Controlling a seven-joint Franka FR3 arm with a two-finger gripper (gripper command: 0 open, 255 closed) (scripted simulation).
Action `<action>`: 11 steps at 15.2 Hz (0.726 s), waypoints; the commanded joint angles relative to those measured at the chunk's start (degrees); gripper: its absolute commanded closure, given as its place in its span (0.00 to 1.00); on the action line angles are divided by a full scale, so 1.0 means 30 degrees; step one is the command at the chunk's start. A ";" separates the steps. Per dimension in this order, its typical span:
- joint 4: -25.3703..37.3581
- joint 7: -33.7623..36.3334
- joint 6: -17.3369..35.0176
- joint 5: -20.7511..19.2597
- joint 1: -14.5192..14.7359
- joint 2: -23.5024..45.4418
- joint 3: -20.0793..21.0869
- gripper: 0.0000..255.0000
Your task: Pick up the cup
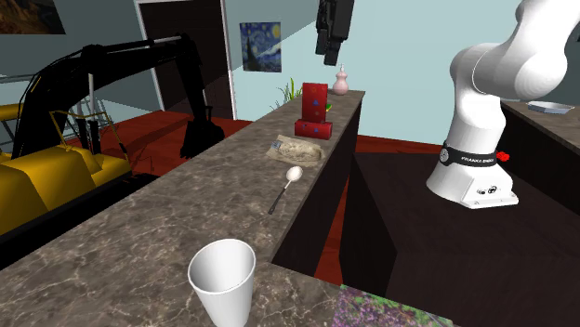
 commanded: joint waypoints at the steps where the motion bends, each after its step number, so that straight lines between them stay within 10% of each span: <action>1: 0.0217 0.0781 0.0923 -0.0077 0.0031 0.1291 0.0605 0.00; 11: 0.2497 0.4913 0.4125 -0.2052 0.0201 0.7943 0.3043 0.00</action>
